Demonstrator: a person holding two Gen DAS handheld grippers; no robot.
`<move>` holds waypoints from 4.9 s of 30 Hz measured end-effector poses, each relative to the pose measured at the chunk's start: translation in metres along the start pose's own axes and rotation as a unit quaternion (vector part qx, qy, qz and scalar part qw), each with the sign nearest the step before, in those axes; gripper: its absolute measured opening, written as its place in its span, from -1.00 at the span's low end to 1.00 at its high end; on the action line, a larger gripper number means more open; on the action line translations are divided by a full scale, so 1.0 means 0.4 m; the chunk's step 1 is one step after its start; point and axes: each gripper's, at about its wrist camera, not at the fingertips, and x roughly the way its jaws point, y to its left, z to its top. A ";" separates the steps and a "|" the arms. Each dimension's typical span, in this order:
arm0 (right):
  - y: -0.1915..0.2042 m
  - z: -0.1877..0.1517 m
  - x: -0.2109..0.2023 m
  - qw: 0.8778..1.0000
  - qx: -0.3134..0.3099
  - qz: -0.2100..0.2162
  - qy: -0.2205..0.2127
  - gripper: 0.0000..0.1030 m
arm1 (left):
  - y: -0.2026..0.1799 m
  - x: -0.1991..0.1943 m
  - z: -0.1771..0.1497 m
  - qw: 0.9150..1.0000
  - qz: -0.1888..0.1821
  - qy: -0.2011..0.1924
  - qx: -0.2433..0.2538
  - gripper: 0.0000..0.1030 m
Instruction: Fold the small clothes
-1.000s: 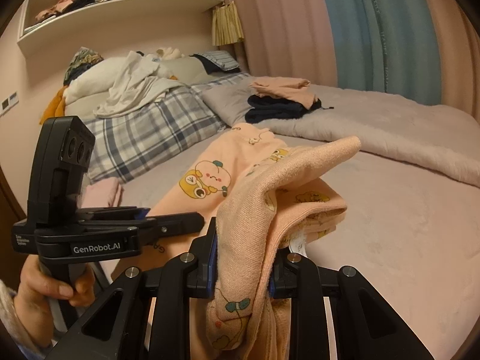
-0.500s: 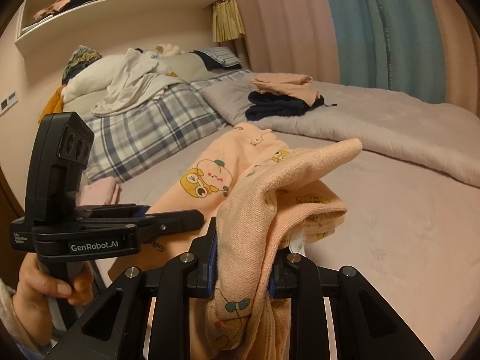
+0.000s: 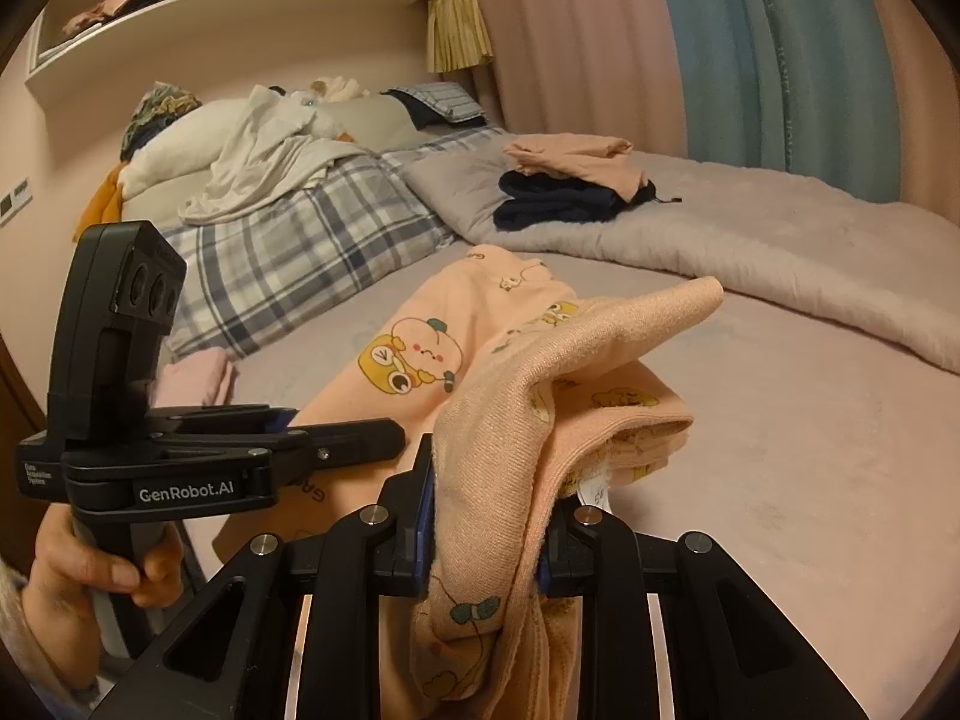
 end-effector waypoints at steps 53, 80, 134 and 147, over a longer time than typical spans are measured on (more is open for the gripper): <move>-0.033 -0.002 0.132 0.998 0.040 0.002 0.043 -0.48 | 0.080 0.130 0.020 0.999 0.011 0.039 -0.017 -0.45; -0.034 -0.001 0.166 0.998 0.044 0.001 0.047 -0.48 | 0.094 0.160 0.033 0.999 0.024 0.044 -0.010 -0.45; -0.099 0.023 0.249 0.997 0.058 -0.002 0.046 -0.48 | 0.139 0.304 0.106 0.996 0.055 0.063 0.013 -0.45; -0.109 0.005 0.276 0.996 0.073 -0.002 0.061 -0.48 | 0.151 0.352 0.095 0.994 0.062 0.084 0.008 -0.45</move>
